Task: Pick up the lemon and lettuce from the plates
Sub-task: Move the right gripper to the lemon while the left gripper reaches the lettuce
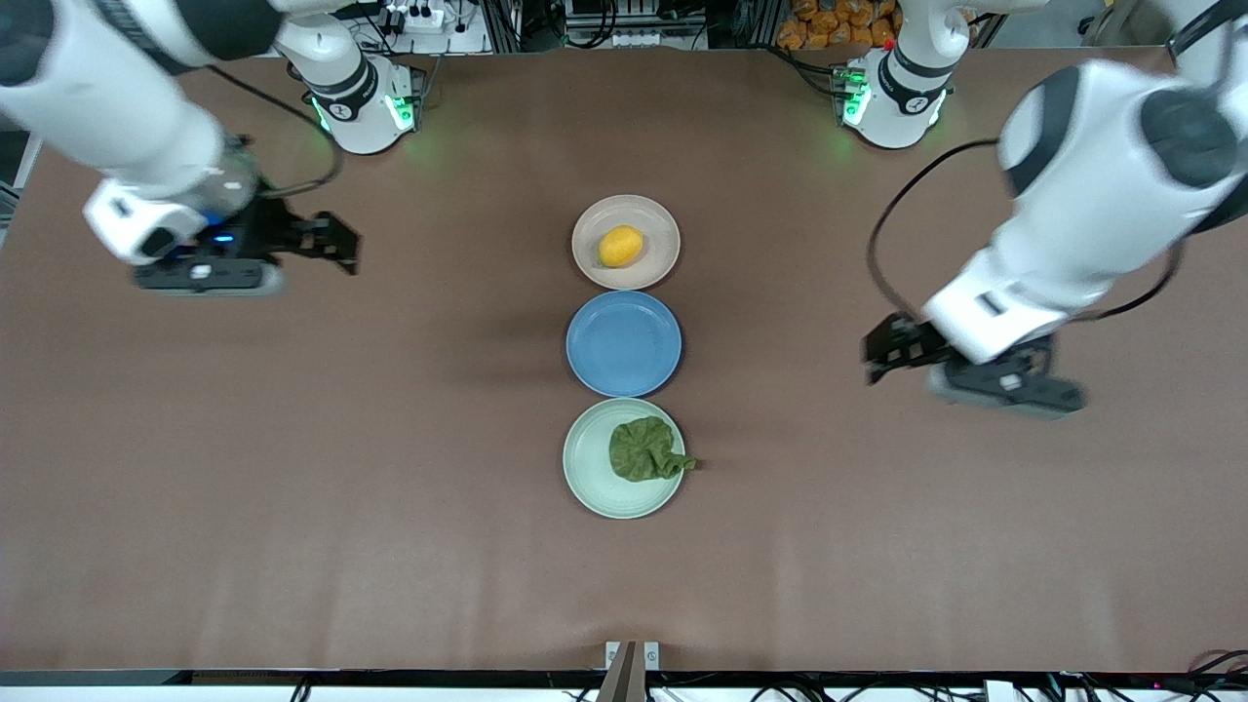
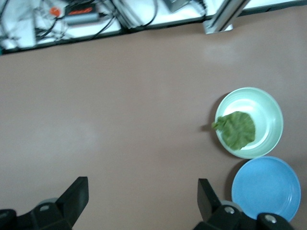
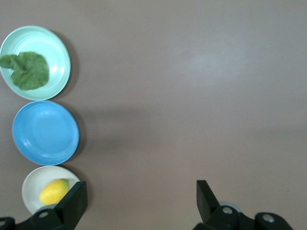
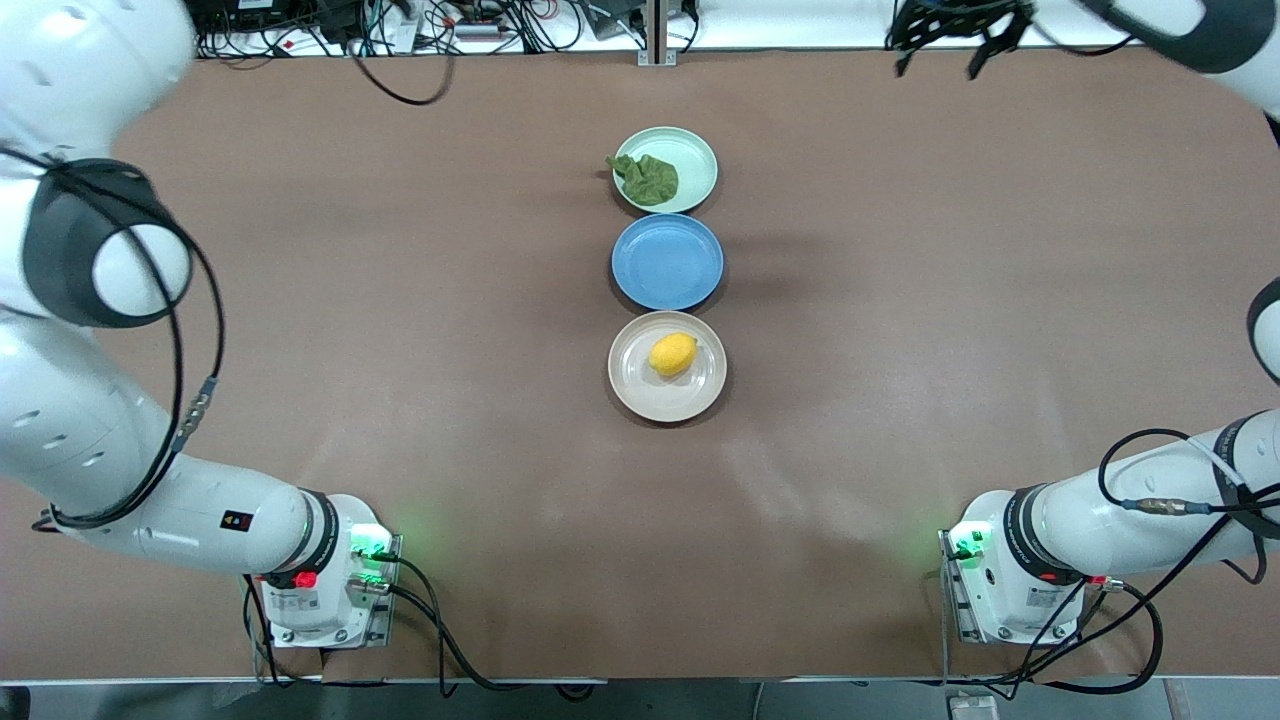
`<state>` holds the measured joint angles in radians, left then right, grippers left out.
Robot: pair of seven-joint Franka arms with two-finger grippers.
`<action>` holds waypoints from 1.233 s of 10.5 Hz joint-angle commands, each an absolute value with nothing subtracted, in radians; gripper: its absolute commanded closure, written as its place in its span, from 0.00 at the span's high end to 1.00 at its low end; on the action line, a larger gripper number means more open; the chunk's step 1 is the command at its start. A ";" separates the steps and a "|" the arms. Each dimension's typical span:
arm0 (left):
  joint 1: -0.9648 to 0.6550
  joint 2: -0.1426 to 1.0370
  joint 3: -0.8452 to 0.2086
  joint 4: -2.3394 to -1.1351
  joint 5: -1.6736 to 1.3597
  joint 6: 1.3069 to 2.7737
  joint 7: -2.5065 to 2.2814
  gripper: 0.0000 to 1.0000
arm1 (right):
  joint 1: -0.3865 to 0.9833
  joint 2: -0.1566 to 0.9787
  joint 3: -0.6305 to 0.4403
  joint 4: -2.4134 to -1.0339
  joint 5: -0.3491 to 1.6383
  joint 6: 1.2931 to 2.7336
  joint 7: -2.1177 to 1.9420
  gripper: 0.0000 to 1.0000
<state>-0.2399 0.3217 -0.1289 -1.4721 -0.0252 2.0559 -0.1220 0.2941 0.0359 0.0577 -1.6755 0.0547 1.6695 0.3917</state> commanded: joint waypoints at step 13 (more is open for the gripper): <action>-0.419 0.805 -0.121 -1.454 -0.064 2.642 -0.350 1.00 | 0.816 0.288 0.049 -1.825 0.061 2.006 1.444 1.00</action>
